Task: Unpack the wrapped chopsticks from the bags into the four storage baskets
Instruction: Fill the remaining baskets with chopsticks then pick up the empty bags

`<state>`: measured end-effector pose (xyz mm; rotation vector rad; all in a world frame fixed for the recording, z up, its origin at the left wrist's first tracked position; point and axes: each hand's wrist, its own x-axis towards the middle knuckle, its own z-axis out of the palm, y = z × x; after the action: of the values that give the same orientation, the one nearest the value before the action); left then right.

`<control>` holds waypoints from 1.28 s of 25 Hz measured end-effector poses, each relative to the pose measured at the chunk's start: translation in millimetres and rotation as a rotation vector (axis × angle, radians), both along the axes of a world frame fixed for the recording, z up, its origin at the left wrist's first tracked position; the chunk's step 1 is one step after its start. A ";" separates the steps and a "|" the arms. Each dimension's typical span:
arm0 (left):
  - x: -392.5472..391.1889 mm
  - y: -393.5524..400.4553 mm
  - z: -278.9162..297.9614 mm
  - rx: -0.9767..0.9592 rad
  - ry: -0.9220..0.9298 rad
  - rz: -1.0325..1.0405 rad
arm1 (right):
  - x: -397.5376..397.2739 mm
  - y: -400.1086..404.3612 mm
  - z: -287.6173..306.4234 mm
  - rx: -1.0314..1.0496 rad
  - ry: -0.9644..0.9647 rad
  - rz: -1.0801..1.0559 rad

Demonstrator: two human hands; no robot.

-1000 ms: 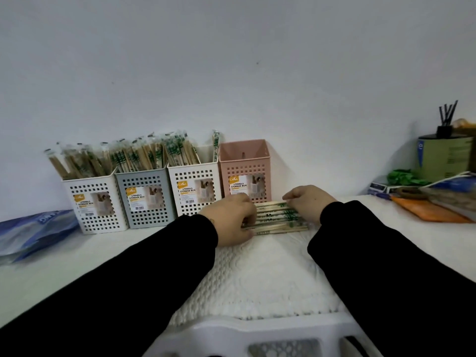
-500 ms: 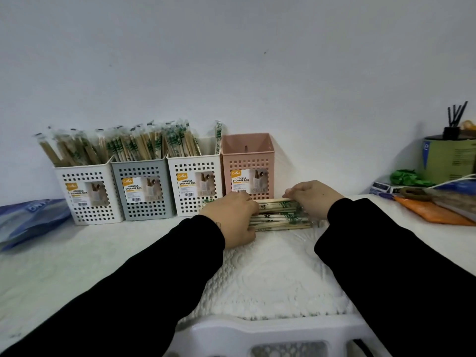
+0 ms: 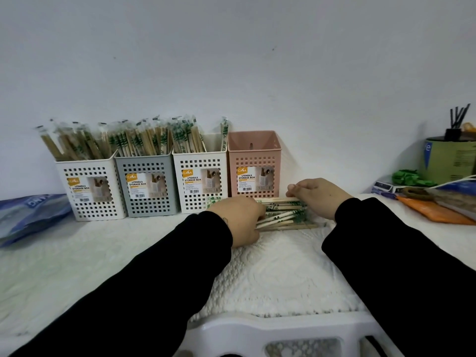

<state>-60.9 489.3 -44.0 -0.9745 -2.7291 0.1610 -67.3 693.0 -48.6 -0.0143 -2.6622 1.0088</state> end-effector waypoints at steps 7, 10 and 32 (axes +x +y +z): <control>3.1 -2.5 4.3 -0.042 -0.006 -0.011 | 3.6 -8.8 0.2 0.221 0.032 0.018; 3.7 -3.9 4.5 -0.091 -0.006 0.013 | 4.2 -22.4 -1.2 0.314 0.030 0.068; -4.6 -88.1 13.6 0.309 0.074 0.164 | 5.3 -55.1 -5.8 0.651 0.079 0.194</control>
<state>-65.5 401.2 -30.4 -0.6471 -2.6574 -0.1881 -62.1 637.9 -54.4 0.4147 -2.8216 0.1423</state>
